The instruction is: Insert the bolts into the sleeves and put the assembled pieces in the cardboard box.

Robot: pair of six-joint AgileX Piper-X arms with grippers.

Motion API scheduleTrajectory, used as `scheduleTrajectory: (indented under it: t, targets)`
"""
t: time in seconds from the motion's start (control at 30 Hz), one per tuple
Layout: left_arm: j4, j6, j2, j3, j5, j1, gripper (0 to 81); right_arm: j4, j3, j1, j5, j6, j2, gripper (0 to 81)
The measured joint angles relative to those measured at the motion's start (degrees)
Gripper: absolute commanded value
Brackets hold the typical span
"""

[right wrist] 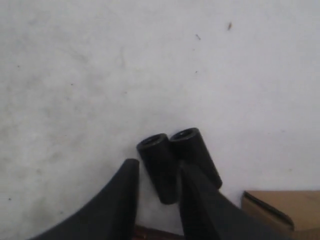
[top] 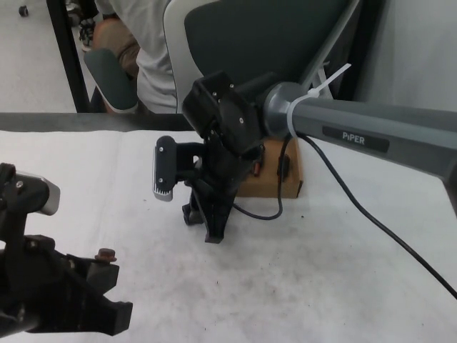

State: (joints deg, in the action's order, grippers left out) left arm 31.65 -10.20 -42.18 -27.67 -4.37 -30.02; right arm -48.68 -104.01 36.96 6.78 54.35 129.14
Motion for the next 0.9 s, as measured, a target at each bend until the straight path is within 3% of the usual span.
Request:
scheduleTrajectory:
  t: [0.4,0.9]
  targets:
    - [0.0,0.0,0.0,0.0,0.0,0.0,0.8,-0.96,-0.26,0.0,6.08,-3.05,0.01,27.0]
    - [0.0,0.0,0.0,0.0,-0.91,0.0,0.8,-1.16,-1.16,0.0,4.91,-5.92,0.89,27.0]
